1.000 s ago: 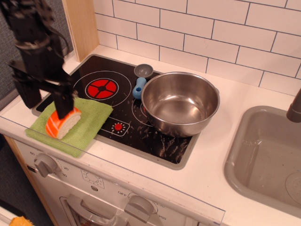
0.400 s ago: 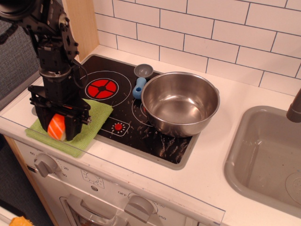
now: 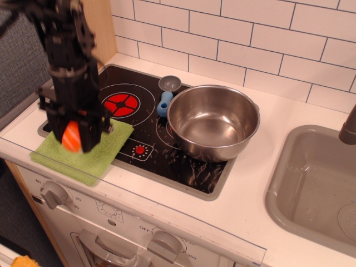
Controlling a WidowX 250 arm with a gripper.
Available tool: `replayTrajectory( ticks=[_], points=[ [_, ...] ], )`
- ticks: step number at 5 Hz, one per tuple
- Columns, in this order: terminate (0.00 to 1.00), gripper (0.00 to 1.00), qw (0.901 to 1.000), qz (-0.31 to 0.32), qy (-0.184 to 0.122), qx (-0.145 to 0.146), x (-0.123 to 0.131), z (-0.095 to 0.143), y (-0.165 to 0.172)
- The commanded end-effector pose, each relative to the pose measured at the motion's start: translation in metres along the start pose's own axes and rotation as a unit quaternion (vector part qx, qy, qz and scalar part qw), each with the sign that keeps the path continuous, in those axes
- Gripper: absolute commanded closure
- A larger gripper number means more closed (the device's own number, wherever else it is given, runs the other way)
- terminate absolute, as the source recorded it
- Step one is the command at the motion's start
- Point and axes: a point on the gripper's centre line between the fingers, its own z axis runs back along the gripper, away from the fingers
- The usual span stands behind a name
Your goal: Pick up the meat and put it in the pot
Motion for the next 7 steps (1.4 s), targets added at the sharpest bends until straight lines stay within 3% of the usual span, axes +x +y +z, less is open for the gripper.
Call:
replayTrajectory(
  ticks=[1,2,3,4,6,7],
  points=[
    [0.0,1.0,0.9937,-0.074,-0.072,-0.044,0.028,0.062,-0.086],
    [0.0,1.0,0.991,-0.11,-0.061,-0.046,0.043,0.053,-0.136],
    [0.0,1.0,0.9927,-0.104,-0.043,-0.044,0.06,0.029,-0.15],
    [0.0,1.0,0.9942,-0.095,-0.039,-0.032,0.072,0.011,-0.15],
    [0.0,1.0,0.9946,-0.091,-0.044,-0.026,0.082,0.011,-0.149],
    [0.0,0.0,0.9932,-0.107,-0.036,-0.029,0.08,0.004,-0.152]
  ],
)
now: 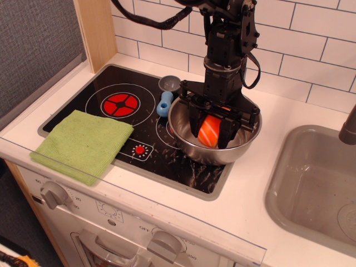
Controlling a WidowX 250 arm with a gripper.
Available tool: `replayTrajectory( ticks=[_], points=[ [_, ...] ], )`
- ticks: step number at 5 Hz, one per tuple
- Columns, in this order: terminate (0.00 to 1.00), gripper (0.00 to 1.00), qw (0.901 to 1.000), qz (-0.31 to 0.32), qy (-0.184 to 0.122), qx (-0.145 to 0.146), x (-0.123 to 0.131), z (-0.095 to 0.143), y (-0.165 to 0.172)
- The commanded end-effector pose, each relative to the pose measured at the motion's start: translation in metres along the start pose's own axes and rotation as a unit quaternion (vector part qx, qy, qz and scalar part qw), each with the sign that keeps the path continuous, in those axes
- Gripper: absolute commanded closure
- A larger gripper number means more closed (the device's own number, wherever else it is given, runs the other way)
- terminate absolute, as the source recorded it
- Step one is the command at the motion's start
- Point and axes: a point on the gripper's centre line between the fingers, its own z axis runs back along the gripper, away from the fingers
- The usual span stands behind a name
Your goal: Pick up the meat and put it in the pot
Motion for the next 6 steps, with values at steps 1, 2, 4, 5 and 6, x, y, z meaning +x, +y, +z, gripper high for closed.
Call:
replayTrajectory(
  ticks=[1,2,4,5,6],
  points=[
    [0.0,0.0,0.9997,-0.021,-0.012,-0.008,0.0,0.008,-0.004],
    [0.0,0.0,0.9994,-0.02,-0.027,-0.007,-0.001,0.024,-0.002],
    [0.0,0.0,0.9955,-0.002,-0.084,-0.042,-0.019,0.081,0.004],
    [0.0,0.0,0.9955,-0.002,-0.084,-0.042,-0.019,0.081,0.004],
    [1.0,0.0,0.9955,-0.002,-0.084,-0.042,-0.019,0.081,0.004]
  ],
)
